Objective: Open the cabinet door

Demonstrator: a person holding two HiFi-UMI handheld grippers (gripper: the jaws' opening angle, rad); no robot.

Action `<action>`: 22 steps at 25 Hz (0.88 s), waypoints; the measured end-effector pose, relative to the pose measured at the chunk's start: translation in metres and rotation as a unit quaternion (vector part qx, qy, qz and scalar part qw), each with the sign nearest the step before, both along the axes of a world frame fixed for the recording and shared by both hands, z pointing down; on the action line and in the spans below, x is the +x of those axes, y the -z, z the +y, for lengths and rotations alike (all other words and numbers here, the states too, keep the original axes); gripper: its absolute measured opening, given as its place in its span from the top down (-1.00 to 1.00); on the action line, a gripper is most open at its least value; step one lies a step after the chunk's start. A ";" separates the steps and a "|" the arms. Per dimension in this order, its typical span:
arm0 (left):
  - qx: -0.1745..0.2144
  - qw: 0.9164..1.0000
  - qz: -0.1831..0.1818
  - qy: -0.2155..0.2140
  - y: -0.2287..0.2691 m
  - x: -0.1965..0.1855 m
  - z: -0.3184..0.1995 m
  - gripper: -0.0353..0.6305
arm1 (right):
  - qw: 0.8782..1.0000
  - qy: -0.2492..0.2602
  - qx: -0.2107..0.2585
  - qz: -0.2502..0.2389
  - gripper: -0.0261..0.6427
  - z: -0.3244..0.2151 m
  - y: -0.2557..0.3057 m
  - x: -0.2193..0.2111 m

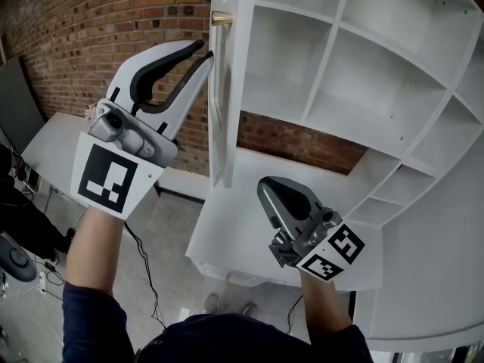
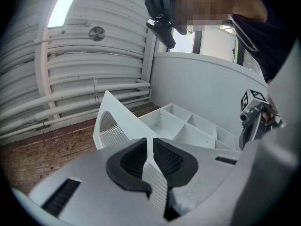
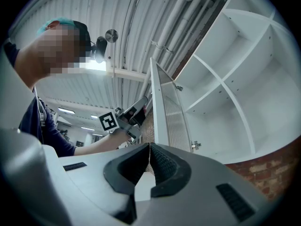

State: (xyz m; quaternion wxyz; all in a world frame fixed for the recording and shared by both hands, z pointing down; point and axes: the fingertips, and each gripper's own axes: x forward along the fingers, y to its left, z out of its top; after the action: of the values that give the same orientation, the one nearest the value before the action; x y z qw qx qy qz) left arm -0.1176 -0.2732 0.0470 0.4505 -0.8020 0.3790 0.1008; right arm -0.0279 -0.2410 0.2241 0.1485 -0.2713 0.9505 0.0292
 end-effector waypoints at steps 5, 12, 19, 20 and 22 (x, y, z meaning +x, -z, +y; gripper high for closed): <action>-0.038 0.999 0.011 -0.015 -0.034 0.007 0.012 0.83 | 1.000 -0.003 -0.003 0.002 0.84 0.006 -0.002 0.004; -0.100 0.994 0.032 -0.026 -0.080 0.007 0.015 0.87 | 1.000 -0.009 -0.001 0.004 0.84 0.014 -0.002 0.014; -0.168 0.980 0.071 -0.073 -0.118 0.009 0.019 0.87 | 1.000 -0.017 -0.005 0.007 0.84 0.017 -0.003 0.017; -0.178 0.978 0.076 -0.079 -0.124 0.011 0.020 0.87 | 1.000 -0.018 -0.006 0.006 0.84 0.017 -0.004 0.018; -0.196 0.973 0.082 -0.087 -0.137 0.014 0.021 0.87 | 1.000 -0.020 -0.008 0.004 0.84 0.017 -0.007 0.020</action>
State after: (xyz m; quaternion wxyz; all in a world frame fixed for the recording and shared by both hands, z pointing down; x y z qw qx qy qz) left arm -0.1039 -0.2524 0.1837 0.2411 -0.8935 0.3562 0.1288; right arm -0.0074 -0.2237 0.2312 0.1418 -0.2916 0.9456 0.0256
